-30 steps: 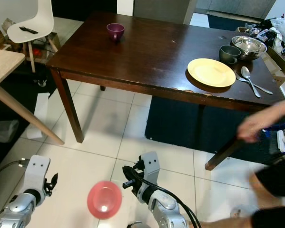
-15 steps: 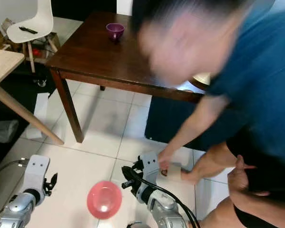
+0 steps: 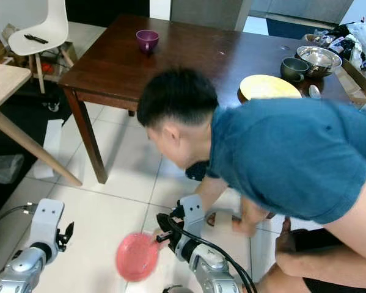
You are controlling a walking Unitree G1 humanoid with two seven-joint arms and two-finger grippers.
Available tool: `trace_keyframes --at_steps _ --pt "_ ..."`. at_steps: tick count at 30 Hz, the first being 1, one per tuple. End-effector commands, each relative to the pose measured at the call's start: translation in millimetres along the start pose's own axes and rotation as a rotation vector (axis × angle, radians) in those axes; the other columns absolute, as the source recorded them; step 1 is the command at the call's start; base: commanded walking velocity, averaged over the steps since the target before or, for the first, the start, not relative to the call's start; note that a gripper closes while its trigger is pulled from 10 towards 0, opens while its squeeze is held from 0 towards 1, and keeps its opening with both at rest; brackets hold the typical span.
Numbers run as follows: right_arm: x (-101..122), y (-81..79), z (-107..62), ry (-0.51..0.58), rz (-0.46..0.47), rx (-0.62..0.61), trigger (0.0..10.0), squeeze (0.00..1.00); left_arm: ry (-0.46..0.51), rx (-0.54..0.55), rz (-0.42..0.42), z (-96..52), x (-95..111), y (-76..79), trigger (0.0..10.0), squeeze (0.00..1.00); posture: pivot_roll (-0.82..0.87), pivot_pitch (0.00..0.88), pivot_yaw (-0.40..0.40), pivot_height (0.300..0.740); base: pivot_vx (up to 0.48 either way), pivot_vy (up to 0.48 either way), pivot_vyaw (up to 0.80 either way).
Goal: Setting the table
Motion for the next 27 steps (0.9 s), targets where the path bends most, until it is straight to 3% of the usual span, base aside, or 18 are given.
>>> trace_keyframes --at_steps 1,10,21,27 --pt "-6 2.3 -2.0 -0.022 0.010 -0.013 10.0 0.00 -0.025 0.002 0.014 -1.3 -7 -2.6 10.0 0.00 -0.09 0.044 0.025 0.740 0.000 0.000 0.00" --pt "-3 4.1 -2.9 -0.011 -0.021 -0.028 10.0 0.00 -0.024 0.001 0.011 -1.3 -6 -2.1 10.0 0.00 -0.09 0.045 0.024 0.740 0.000 0.000 0.00" --pt "16 12.4 -10.2 0.067 -0.056 -0.083 10.0 0.00 -0.024 -0.002 0.021 -1.6 -6 -2.0 10.0 0.00 -0.09 0.046 0.031 0.740 0.000 0.000 0.00" --pt "21 25.4 -15.6 0.077 -0.077 -0.132 10.0 0.00 -0.004 0.005 0.056 -0.5 -3 -4.3 10.0 0.00 -0.10 0.035 0.033 0.740 0.000 0.000 0.00"
Point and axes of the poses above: a point about 5 cm out from each wrist's last joint towards the gripper, its own z axis pointing out of the wrist towards the gripper, its own x axis along the axis of the wrist's last joint, y = z × x, the point moved 1 cm from there along z, pointing out of the wrist towards the gripper, and after that the axes turned 9 degrees about -z, right-handed, at the moved point
